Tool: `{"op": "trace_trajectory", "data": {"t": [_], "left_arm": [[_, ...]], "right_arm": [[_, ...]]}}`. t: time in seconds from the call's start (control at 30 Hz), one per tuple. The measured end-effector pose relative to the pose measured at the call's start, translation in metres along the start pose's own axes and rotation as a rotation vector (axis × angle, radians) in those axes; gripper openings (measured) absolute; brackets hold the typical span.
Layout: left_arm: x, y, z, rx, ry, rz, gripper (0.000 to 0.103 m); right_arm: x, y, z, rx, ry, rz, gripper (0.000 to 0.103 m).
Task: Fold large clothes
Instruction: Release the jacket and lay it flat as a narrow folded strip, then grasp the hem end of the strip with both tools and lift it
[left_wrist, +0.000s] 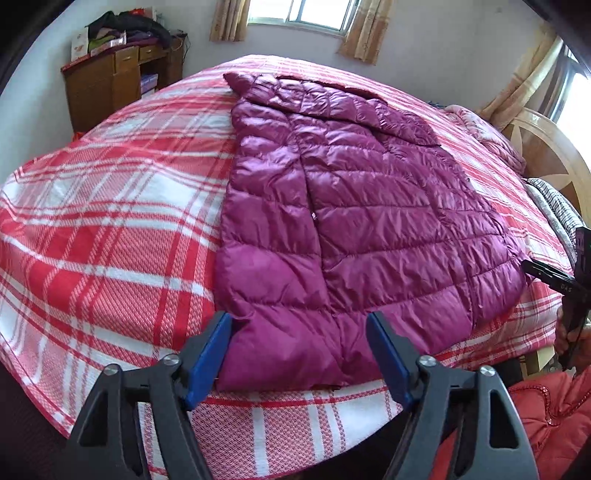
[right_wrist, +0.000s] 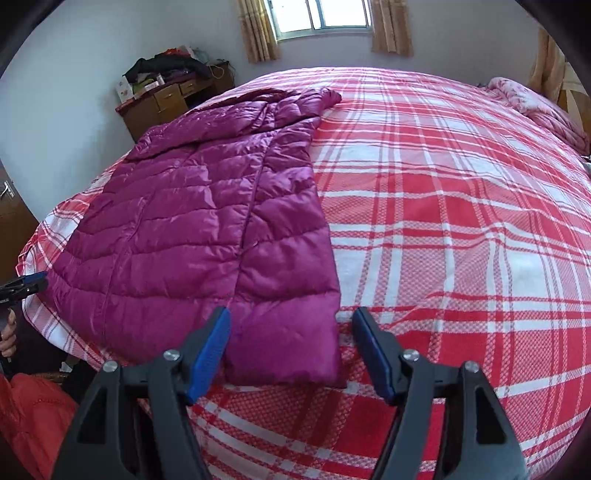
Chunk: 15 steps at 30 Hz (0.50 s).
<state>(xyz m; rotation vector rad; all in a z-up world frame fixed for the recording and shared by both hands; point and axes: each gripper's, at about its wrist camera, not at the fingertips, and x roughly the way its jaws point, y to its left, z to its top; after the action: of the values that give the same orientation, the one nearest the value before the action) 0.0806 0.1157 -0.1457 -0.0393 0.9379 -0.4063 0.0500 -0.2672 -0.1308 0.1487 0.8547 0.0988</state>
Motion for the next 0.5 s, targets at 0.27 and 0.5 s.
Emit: {"op": "trace_trajectory", "data": {"t": [0.27, 0.5], "left_arm": [[0.011, 0.003, -0.001, -0.064, 0.031, -0.036, 0.033], [0.007, 0.010, 0.000, -0.116, 0.029, -0.121, 0.010]], "right_arm": [[0.006, 0.003, -0.002, -0.013, 0.016, 0.003, 0.026], [0.003, 0.003, -0.001, 0.037, 0.015, 0.061, 0.012]]}}
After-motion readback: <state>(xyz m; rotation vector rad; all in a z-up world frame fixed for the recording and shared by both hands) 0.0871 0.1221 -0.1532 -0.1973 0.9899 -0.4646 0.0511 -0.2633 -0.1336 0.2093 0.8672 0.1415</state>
